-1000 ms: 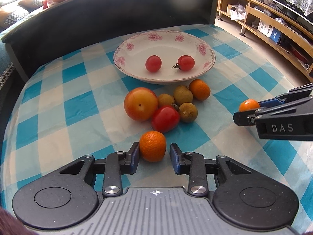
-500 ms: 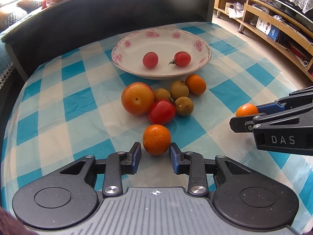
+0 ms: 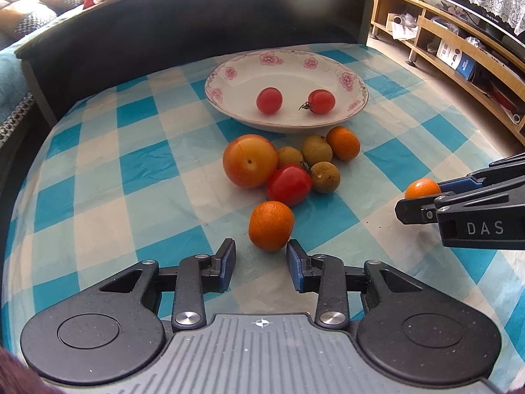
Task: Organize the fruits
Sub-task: 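Lift both held oranges and carry them toward the white bowl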
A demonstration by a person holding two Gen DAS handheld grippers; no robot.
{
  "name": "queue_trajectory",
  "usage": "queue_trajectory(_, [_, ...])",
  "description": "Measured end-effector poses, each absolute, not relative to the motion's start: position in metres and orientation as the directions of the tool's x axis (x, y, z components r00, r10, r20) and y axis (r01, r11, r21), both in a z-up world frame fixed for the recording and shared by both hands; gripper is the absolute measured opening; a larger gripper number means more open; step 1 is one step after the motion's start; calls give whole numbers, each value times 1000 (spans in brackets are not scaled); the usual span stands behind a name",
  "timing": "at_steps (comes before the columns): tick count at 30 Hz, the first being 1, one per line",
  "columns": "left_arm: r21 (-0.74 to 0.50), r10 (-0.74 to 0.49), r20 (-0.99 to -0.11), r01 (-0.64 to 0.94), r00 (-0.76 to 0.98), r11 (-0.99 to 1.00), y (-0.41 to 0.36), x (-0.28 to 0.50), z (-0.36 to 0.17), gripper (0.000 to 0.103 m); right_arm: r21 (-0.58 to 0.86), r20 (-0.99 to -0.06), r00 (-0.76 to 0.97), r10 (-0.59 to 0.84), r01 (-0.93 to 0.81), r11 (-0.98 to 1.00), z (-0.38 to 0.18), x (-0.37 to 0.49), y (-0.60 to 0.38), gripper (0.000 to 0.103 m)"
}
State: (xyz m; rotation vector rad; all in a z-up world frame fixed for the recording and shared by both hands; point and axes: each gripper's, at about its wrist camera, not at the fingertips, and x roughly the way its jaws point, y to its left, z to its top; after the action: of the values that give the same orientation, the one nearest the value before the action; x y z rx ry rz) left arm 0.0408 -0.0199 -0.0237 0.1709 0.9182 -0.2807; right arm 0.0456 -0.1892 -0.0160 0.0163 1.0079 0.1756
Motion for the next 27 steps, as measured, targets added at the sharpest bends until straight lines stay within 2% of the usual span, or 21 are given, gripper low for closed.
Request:
queue_trajectory(2, [28,-165,-799,310,578,950,-21,40,-24,44,100,-839,521,160,-141,985,-15,46,-190,36])
queue_trajectory(5, [25,-167,-798,309,580,951,-21,42,-24,51,104,-841,515,165,-146,984,-15,46,-190,36])
queue_trajectory(15, [1,-179,-786,291,592,957,-17,54,-24,55,123,-846,503,179,-142,982,-20,49,-195,37])
queue_trajectory(21, [14,-170,-784,291,597,957,-19,57,-26,50,117,-849,499,173,-142,983,-23,51,-193,37])
queue_trajectory(25, [-5,-176,-785,278,594,961,-16,59,-25,42,129,-846,501,182,-139,982,-23,52,-195,37])
queue_trajectory(27, [-13,-179,-786,274,592,962,-15,59,-25,41,131,-845,503,182,-135,982,-23,53,-196,37])
